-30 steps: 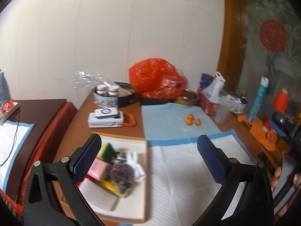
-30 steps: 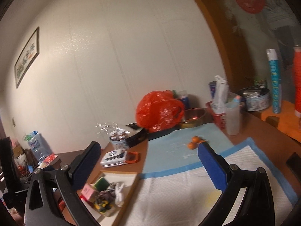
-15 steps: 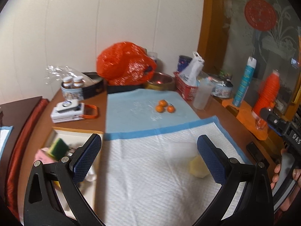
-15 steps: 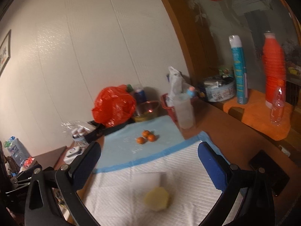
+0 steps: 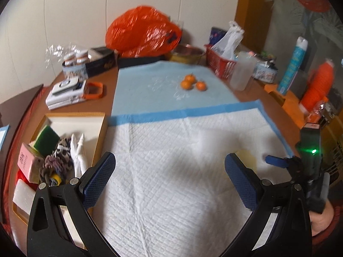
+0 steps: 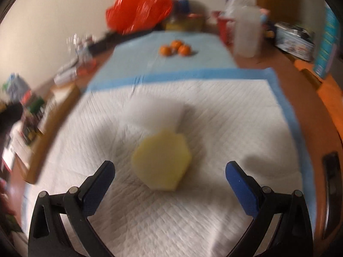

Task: Organize soft objects
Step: 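Grasp the white foam block with the left gripper while the right grasps the pale yellow hexagonal sponge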

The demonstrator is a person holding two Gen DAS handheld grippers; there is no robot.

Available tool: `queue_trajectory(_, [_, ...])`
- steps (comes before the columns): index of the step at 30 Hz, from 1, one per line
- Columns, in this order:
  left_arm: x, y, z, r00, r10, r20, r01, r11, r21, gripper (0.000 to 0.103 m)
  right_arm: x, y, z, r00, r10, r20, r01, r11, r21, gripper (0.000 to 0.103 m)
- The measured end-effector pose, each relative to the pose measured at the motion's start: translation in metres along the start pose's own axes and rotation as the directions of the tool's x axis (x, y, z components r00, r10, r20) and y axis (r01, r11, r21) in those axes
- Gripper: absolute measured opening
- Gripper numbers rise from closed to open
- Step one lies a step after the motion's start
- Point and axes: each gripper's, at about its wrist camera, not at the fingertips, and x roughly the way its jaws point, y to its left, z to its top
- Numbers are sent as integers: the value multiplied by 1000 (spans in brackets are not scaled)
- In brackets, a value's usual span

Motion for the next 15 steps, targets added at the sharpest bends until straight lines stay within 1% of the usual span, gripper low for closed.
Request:
queue_trajectory(3, [15,2,2,999,3,-35,-4,1000,-1,103,21,21,1,999,-30,-13,29,996,-79,103])
queue_trajectory(5, [27,-2,4,998,-1,-57,1,1000,3,103,26,28,2,999,-41,-19,39,993,-107,103])
queue_trajectory(6, [35,-6,5,998,-11,-69,12,1000,11,103,27,29,2,999,-37,-19,34,993,-114,97])
queue_trajectory(7, [41,-10,5,997,-16,-76,18,1000,20,103,27,30,0,1000,-25,-17,23,992,-121,86])
queue_trajectory(8, [49,-17,6,996,-21,-88,24,999,35,103,28,29,0,999,-27,-19,25,991,-130,80])
queue_trajectory(9, [56,-22,7,995,-26,-100,31,998,45,103,26,26,-3,999,-52,-10,50,988,-146,65])
queue_trajectory(10, [61,-26,7,994,-31,-108,37,998,48,103,24,20,-1,999,-51,-4,50,988,-148,64])
queue_trajectory(11, [68,-31,8,992,-40,-116,46,998,47,103,20,11,-2,1000,-15,-1,15,991,-132,64])
queue_trajectory(12, [74,-37,10,991,-52,-120,57,998,40,103,19,5,-1,1000,-5,-1,5,993,-118,63])
queue_trajectory(15, [92,-58,13,990,-68,-121,71,997,21,103,7,-21,-4,1000,-13,19,14,999,-52,63])
